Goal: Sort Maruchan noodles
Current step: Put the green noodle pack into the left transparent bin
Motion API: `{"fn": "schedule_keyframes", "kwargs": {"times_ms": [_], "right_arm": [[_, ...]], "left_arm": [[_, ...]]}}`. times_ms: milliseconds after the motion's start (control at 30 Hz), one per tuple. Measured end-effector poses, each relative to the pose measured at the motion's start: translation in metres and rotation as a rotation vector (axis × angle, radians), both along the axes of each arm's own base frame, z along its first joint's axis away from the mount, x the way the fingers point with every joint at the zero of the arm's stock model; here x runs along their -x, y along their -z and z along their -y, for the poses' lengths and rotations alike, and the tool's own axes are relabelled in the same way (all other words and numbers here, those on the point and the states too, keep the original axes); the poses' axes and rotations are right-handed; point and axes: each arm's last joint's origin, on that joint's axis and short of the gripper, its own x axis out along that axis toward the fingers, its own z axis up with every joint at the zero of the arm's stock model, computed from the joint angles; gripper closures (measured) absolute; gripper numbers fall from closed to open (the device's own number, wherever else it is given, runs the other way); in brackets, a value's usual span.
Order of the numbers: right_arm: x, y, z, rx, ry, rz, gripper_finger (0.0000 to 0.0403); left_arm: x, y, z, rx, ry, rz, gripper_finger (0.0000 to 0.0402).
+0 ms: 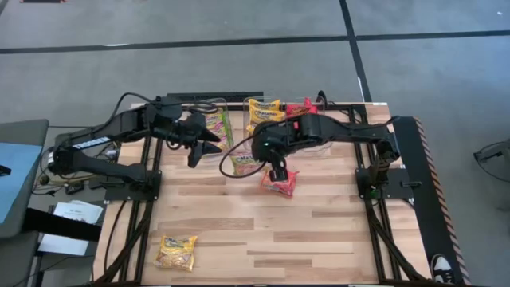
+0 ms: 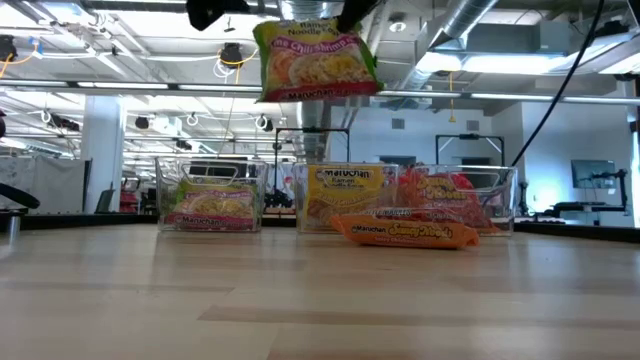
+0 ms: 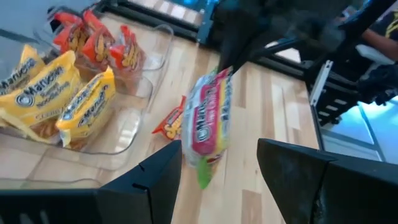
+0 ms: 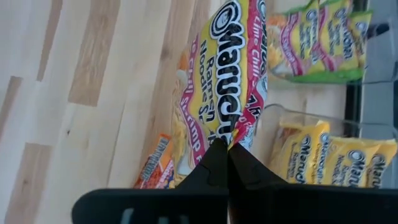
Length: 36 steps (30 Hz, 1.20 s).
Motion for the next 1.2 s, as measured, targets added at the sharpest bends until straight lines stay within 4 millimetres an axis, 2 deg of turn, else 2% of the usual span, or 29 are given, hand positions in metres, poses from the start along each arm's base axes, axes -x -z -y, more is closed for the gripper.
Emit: {"fn": "schedule_keyframes", "kwargs": {"times_ms": [333,867,1200], "right_arm": [[0.001,-0.014,-0.006,0.041,-0.080,0.051,0.0400],[-0.001,-0.016,-0.010,0.061,-0.122,0.076,0.0399],[-0.002,-0.017,0.009,0.027,-0.017,0.092,0.0399]], "left_arm": [[-0.020,0.012,-0.002,0.052,0.078,-0.042,0.0205],[-0.034,0.019,-0.003,0.074,0.172,-0.040,0.0205],[-0.034,0.018,-0.003,0.068,0.165,-0.036,0.0205]]}}
